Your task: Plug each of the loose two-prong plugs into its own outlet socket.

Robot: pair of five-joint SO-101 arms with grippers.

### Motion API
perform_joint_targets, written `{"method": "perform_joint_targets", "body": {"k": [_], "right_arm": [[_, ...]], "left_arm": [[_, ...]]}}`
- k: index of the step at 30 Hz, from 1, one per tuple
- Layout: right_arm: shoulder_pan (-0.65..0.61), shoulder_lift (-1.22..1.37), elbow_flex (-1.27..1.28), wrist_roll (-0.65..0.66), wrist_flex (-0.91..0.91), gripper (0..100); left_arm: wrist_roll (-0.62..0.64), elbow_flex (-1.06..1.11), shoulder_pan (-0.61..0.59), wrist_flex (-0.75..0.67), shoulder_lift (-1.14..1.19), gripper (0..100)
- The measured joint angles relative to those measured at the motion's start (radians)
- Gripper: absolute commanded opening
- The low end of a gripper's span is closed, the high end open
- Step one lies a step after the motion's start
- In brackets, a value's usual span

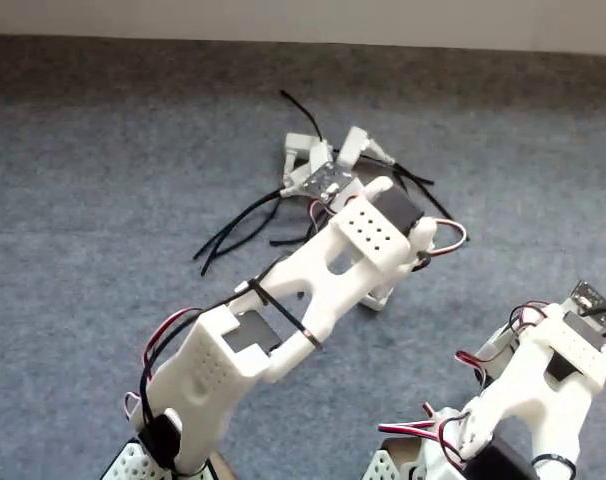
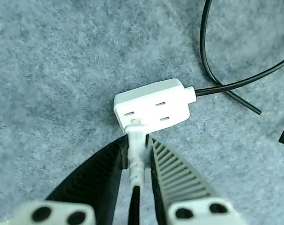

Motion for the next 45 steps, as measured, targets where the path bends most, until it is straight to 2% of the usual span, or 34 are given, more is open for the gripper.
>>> {"method": "perform_joint_targets", "body": {"k": [9,15,22,30,45], "right_arm": [[0.000,0.000,0.011,0.000,-0.029,0.7],[0.000,0.000,0.046,0.000,-0.068,0.7],[0.000,0.000,0.046,0.000,-0.068,0.7],[0.000,0.000,0.046,0.000,-0.068,0.7],[-0.002,0.000,0.052,0.000,-0.068,0.7]], "left_arm": [[0.081,0.018,0.000,-0.035,0.000,1],[0.147,0.018,0.000,0.034,0.000,1],[0.195,0.018,-0.002,0.040,0.000,1],[0.201,0.020,-0.040,0.040,0.000,1],[0.201,0.020,-0.014,0.017,0.000,1]]}}
